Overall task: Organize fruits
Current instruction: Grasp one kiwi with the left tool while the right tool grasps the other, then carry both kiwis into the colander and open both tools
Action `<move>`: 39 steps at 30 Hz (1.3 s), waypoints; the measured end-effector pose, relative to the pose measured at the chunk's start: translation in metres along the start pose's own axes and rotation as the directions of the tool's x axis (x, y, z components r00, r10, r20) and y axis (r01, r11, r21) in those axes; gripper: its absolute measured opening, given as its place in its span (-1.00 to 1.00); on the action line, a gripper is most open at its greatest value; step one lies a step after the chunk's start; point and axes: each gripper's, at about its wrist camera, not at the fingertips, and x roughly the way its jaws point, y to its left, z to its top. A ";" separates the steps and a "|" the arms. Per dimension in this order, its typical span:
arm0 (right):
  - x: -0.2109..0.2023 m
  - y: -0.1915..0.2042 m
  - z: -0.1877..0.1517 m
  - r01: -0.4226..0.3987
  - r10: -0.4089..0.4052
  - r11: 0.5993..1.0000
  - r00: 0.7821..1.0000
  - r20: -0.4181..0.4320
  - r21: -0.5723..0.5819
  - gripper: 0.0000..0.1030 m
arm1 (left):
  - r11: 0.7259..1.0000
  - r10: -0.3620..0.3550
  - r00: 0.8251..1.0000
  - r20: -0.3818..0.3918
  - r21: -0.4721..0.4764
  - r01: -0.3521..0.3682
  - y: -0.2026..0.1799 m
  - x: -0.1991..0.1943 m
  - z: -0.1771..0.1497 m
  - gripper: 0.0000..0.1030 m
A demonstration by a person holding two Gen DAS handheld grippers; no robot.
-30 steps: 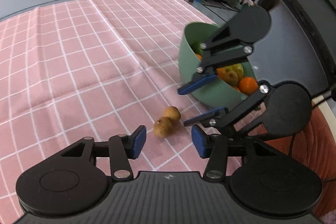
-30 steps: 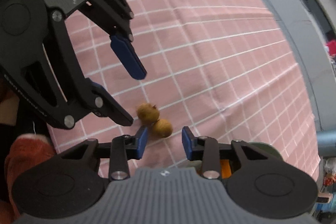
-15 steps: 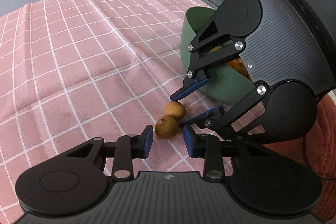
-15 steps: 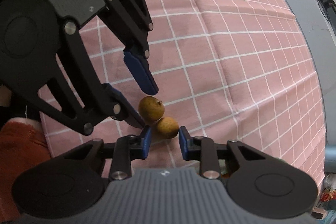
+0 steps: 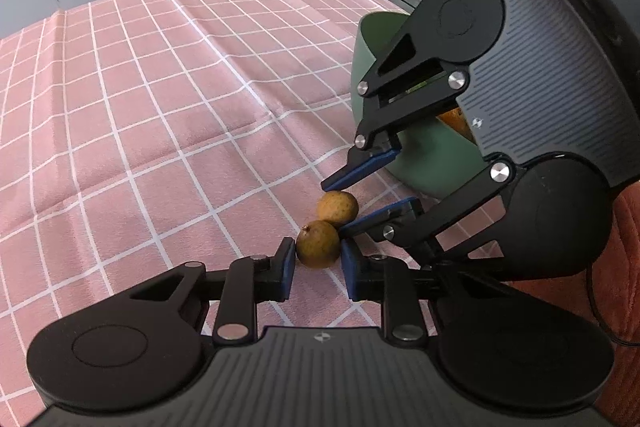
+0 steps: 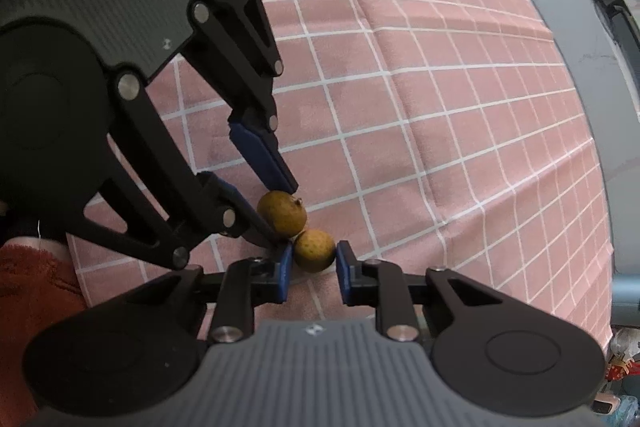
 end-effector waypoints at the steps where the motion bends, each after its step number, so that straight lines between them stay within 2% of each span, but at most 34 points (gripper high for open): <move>1: -0.002 0.000 0.000 0.009 -0.009 1.000 1.000 0.006 0.003 -0.64 | 1.000 0.005 1.000 0.005 -0.009 -0.005 0.000 -0.002 0.000 -0.48; 8: -0.031 0.004 -0.004 0.085 -0.091 0.993 0.994 0.067 0.078 -0.65 | 0.994 0.054 0.996 0.066 -0.099 -0.048 0.005 -0.029 -0.002 -0.48; 12: -0.052 0.006 -0.011 0.116 -0.134 0.981 0.985 0.109 0.156 -0.65 | 0.991 0.082 0.992 0.096 -0.117 -0.070 0.002 -0.045 -0.001 -0.48; 17: -0.080 0.004 -0.025 0.123 -0.172 0.951 0.973 0.152 0.283 -0.65 | 0.990 0.085 0.988 0.125 -0.124 -0.070 -0.010 -0.058 0.010 -0.48; 20: -0.094 0.001 -0.042 0.110 -0.179 0.930 0.969 0.171 0.350 -0.65 | 0.990 0.061 0.988 0.142 -0.135 -0.042 -0.019 -0.062 0.017 -0.48; 30: -0.112 -0.015 -0.098 0.175 -0.256 0.844 0.962 0.093 0.507 -0.64 | 0.999 0.007 0.989 0.147 -0.038 -0.001 -0.067 -0.035 0.058 -0.48; 39: -0.100 -0.026 -0.138 0.226 -0.292 0.751 0.956 0.006 0.621 -0.64 | 1.000 0.022 0.998 0.067 0.018 -0.023 -0.093 0.004 0.077 -0.48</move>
